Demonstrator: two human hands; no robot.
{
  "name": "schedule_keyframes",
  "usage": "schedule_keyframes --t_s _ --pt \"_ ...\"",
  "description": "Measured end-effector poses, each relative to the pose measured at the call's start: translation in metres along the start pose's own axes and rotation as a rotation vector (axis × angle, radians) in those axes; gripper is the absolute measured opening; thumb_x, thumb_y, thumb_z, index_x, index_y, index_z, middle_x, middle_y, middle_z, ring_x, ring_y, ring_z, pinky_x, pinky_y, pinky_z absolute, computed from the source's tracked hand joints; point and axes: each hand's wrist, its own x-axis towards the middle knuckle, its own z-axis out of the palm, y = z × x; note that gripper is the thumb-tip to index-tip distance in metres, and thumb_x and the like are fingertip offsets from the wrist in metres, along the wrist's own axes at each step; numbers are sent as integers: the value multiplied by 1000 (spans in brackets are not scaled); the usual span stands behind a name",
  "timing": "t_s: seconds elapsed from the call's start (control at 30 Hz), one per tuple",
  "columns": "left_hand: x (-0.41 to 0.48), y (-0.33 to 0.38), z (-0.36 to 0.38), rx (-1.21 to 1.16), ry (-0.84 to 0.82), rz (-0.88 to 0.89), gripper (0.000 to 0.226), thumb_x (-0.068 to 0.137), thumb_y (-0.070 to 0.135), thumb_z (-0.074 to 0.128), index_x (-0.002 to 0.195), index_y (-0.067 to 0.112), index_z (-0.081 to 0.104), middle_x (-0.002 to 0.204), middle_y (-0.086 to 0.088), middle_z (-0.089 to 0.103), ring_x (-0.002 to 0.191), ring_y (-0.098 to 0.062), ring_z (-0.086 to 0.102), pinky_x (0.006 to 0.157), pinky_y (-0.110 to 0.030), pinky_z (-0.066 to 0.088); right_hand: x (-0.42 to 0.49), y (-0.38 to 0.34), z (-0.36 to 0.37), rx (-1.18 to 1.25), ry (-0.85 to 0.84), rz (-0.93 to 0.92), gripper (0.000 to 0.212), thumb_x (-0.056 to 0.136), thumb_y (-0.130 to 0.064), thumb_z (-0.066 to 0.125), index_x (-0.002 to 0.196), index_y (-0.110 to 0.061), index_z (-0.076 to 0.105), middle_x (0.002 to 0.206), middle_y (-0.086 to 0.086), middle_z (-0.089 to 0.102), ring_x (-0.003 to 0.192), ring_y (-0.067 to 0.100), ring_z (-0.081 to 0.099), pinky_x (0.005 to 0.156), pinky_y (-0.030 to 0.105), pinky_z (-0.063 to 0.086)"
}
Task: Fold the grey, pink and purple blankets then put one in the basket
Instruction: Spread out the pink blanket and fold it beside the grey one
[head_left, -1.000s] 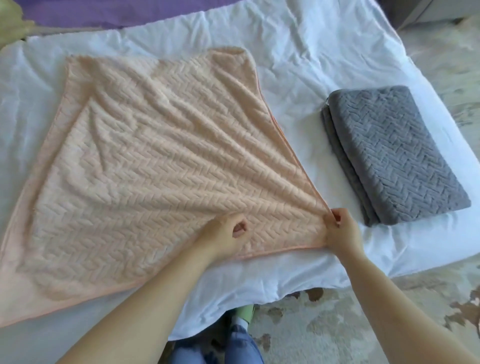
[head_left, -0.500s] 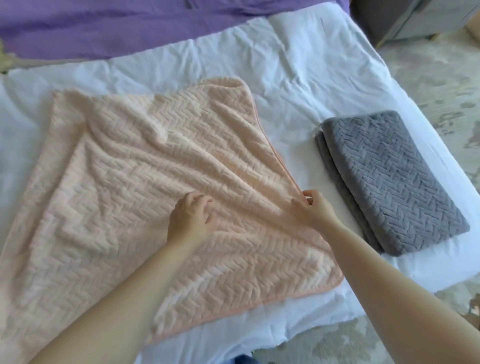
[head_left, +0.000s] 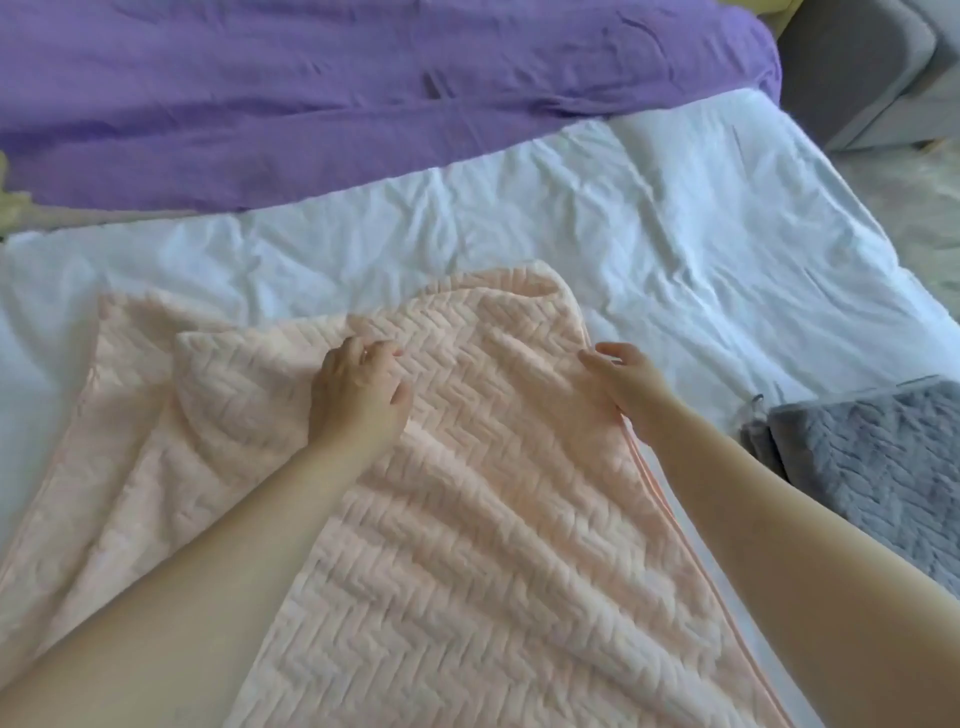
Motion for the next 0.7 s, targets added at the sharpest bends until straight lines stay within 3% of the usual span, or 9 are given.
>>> schedule_keyframes --t_s 0.1,0.2,0.27,0.33,0.4,0.47,0.53,0.6,0.7 --pt "34 0 -5 27 50 3 37 81 21 64 117 15 60 124 -11 54 113 -37 47 93 -43 36 24 -30 10 73 -104 -50 15 88 -27 65 94 -13 68 76 2 68 66 18 64 56 25 55" --pt "68 -2 0 31 97 -5 40 82 29 66 120 18 58 127 -9 51 114 -36 46 94 -44 32 55 -57 23 99 -162 -42 16 87 -34 65 95 -20 64 93 7 67 82 23 65 74 39 52" --pt "87 -6 5 52 73 -22 43 83 41 64 121 21 55 126 -9 48 113 -36 47 95 -44 31 72 -70 28 111 -266 -20 27 86 -40 66 104 -20 65 98 4 68 87 20 65 80 40 52" --pt "100 -9 9 54 -77 -61 51 81 64 53 117 28 51 122 -6 48 108 -31 52 95 -43 33 84 -82 30 166 -416 59 37 84 -44 67 107 -15 69 98 2 72 92 18 70 82 36 56" --pt "104 -12 10 -64 -292 -89 68 65 84 38 113 36 43 121 0 43 99 -25 58 92 -42 43 89 -89 29 149 -546 106 50 81 -50 68 109 -9 70 100 4 73 97 21 69 84 36 56" --pt "104 -16 9 -156 -411 -67 64 60 85 39 109 43 38 123 5 37 95 -20 59 87 -39 47 91 -95 30 116 -592 87 58 77 -50 69 114 -5 68 110 10 70 105 25 66 94 39 52" --pt "103 -21 5 -109 -465 1 49 68 80 47 105 49 36 122 12 39 94 -14 56 79 -34 43 90 -100 31 151 -499 -45 36 84 -37 68 102 -5 72 99 11 73 95 24 69 88 36 54" --pt "104 -24 -4 -43 -428 30 45 70 79 50 102 50 39 111 17 47 91 -12 55 72 -30 37 89 -108 24 228 -283 -243 18 89 -26 67 82 -11 73 73 0 73 70 13 67 69 27 54" --pt "118 -15 -25 -68 -206 7 47 68 75 58 99 42 47 87 15 56 80 -15 54 67 -28 33 90 -128 -1 190 2 -499 22 88 -27 67 67 -20 66 49 -18 57 49 -5 49 49 13 40"
